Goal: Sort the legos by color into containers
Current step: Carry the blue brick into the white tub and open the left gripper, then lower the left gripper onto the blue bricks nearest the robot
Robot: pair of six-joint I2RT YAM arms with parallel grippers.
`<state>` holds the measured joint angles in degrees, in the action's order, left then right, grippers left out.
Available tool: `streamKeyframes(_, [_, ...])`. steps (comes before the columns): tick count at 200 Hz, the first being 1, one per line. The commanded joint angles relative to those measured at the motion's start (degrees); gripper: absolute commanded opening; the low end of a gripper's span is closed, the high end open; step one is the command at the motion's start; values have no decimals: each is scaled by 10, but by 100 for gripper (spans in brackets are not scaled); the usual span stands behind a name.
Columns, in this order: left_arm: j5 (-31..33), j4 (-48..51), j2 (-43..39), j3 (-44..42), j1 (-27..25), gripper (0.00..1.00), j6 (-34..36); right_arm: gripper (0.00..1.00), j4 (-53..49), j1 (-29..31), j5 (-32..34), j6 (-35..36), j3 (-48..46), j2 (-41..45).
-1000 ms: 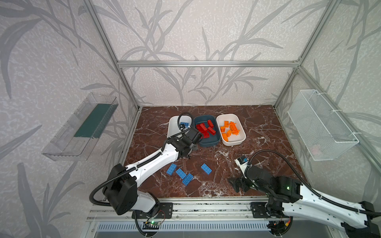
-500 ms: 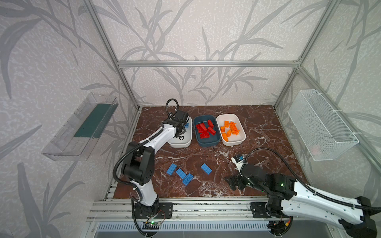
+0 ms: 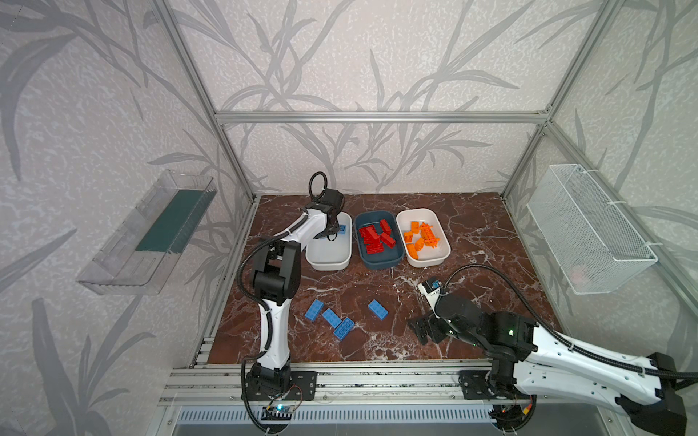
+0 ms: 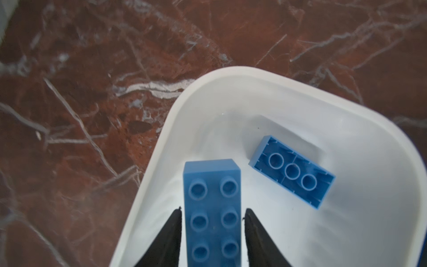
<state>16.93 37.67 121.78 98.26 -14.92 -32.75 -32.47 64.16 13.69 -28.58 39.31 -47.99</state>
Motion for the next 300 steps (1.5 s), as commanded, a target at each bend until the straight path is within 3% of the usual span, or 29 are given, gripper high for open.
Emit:
streamKeyframes(1, [-12,24,2,16,2,65,5,99,1,-1,11,11,17,-5])
streamKeyframes(15, [-24,22,-10,8,1,70,2,99,0,-2,10,12,18,-7])
streamKeyframes(48, [-49,-9,-102,-81,-10,70,-20,99,14,-1,-3,8,15,-4])
streamKeyframes(99, [-15,-34,-350,-335,-53,70,-65,99,45,0,-41,-4,1,0])
streamKeyframes(133, [18,-13,-506,-499,-109,70,-125,99,43,4,-60,-9,2,-4])
streamKeyframes(182, [-19,-43,-694,-688,-138,70,-193,99,42,27,-53,-27,4,0])
streamKeyframes(211, [-5,-28,-719,-716,-138,70,-201,99,37,55,-34,-37,12,-4])
streamKeyframes(300, [-59,-114,-684,-754,-138,70,-178,99,19,90,2,-63,14,-14])
